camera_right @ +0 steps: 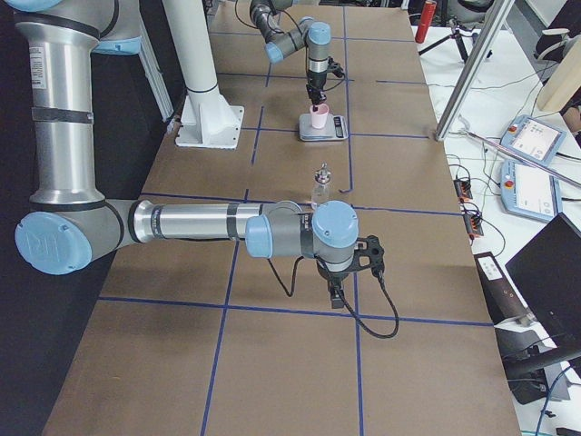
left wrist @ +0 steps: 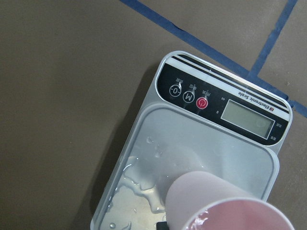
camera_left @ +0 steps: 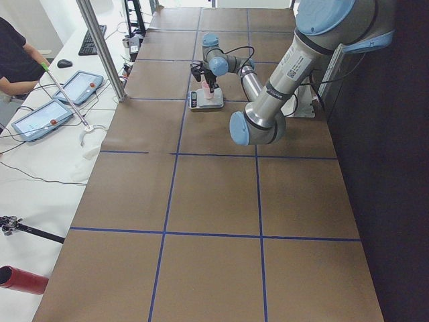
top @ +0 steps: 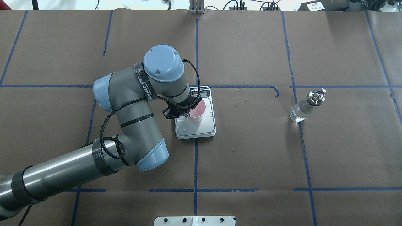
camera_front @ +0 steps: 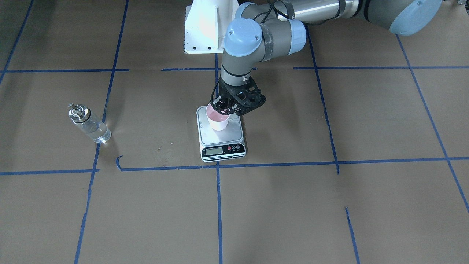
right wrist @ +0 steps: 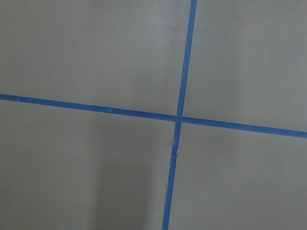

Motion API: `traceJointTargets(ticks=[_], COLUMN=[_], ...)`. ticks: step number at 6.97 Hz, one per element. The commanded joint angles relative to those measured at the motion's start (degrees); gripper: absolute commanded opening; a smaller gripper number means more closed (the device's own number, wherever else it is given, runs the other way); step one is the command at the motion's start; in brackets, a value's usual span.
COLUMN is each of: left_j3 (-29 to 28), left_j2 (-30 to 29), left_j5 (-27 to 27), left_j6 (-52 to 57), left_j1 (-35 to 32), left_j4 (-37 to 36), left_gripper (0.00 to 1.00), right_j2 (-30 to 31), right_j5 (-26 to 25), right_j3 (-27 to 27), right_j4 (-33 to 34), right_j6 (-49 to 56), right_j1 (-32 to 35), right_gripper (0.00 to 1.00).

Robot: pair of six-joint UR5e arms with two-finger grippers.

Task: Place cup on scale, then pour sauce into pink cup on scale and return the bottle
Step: 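Lower the pink cup onto the scale and open the left gripper, then withdraw the left gripper from the cup while the right gripper approaches the glass bottle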

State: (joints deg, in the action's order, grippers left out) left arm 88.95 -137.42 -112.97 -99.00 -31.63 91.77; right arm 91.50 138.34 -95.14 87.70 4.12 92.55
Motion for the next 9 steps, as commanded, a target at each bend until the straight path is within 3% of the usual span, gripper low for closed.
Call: traceJointTargets(ticks=[1,4,5,7,9], left_j3=[2.52,8.32,11.57,17.02,19.93], left_j2=[0.74,1.71,1.72,6.08,10.04], left_j5=[-0.06,-0.14,-0.32,-0.49,-0.58], left_j6=[0.64,1.26,5.0,11.52,18.98], left_j1=[-0.01,-0.62,-2.02,-4.75,-9.13], left_j4=[1.13,-0.35,-4.45,-6.43,-6.52], left_gripper=[1.0,1.0,1.0,1.0,1.0], right_j2=[0.0,0.0,0.26,3.58,4.74], right_j5=[0.0,1.39,3.32,2.91,2.47], right_j3=[0.13,-0.83,-4.93,-24.63,-36.3], right_j4=[0.01,0.1,3.75,16.12,17.07], right_j6=[-0.08,-0.25,-4.0,-14.36,-32.76], right_j1=[0.0,0.0,0.0,-3.57,-11.82], right_gripper=[1.0,1.0,1.0,1.0,1.0])
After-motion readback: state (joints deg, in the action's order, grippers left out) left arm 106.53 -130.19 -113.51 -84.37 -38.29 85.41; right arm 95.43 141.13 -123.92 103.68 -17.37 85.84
